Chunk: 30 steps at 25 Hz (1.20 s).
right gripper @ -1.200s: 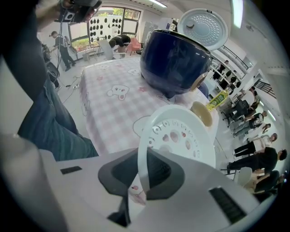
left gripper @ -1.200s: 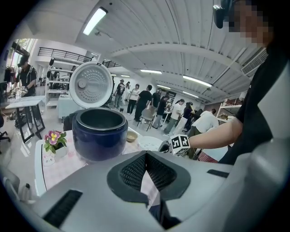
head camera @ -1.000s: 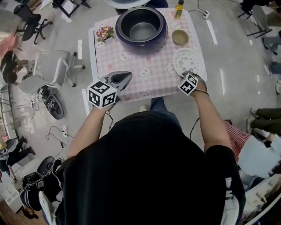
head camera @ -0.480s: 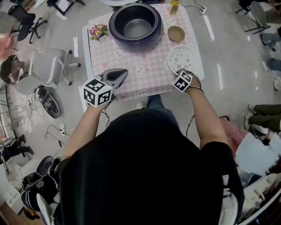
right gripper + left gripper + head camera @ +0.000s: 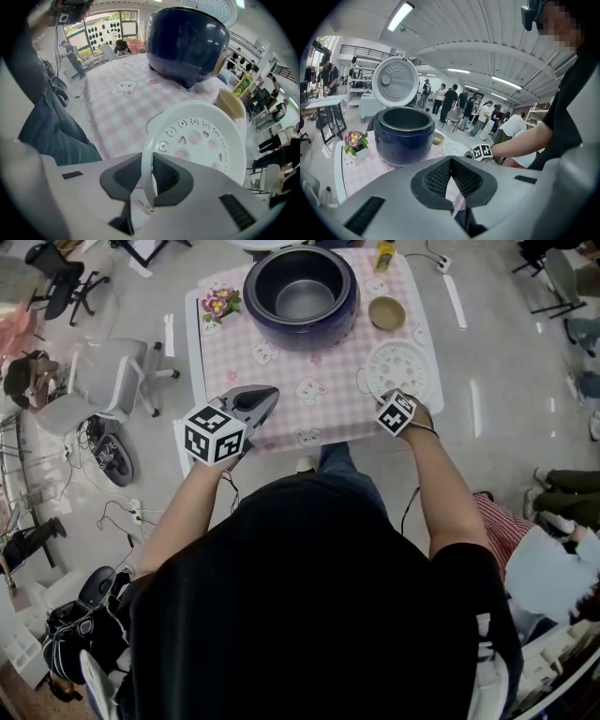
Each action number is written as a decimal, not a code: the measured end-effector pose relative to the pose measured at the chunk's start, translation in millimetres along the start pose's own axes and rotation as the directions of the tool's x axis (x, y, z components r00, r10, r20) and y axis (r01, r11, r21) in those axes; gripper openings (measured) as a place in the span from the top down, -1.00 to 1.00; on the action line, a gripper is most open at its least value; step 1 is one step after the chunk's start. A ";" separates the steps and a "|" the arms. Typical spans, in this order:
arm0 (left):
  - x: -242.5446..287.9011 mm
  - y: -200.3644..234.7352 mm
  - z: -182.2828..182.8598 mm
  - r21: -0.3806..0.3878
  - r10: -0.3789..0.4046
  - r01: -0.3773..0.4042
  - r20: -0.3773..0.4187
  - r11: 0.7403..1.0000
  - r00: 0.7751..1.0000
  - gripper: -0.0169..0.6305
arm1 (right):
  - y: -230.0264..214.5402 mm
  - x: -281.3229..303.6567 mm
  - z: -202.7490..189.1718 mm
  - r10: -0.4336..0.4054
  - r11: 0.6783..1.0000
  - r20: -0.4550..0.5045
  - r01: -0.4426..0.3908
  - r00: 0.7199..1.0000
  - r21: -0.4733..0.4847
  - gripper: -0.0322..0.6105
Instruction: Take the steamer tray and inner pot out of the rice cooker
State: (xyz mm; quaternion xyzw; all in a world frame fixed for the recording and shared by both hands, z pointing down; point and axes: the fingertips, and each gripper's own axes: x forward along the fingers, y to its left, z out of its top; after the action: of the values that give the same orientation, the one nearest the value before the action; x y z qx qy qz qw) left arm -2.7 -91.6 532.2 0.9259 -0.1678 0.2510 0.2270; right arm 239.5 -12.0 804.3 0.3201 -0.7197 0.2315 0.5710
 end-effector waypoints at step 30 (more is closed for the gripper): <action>-28.2 5.6 12.1 -0.015 0.029 -0.028 0.087 1.000 0.996 0.88 | -37.3 -109.9 87.6 -0.039 0.987 0.344 -0.019 0.938 0.163 0.38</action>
State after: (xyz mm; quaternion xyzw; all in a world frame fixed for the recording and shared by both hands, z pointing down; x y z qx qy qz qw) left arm -23.5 -96.9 509.6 0.9319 -0.1923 0.2125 0.2225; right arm 223.3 -77.3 675.4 0.4052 -0.7857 0.2269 0.4088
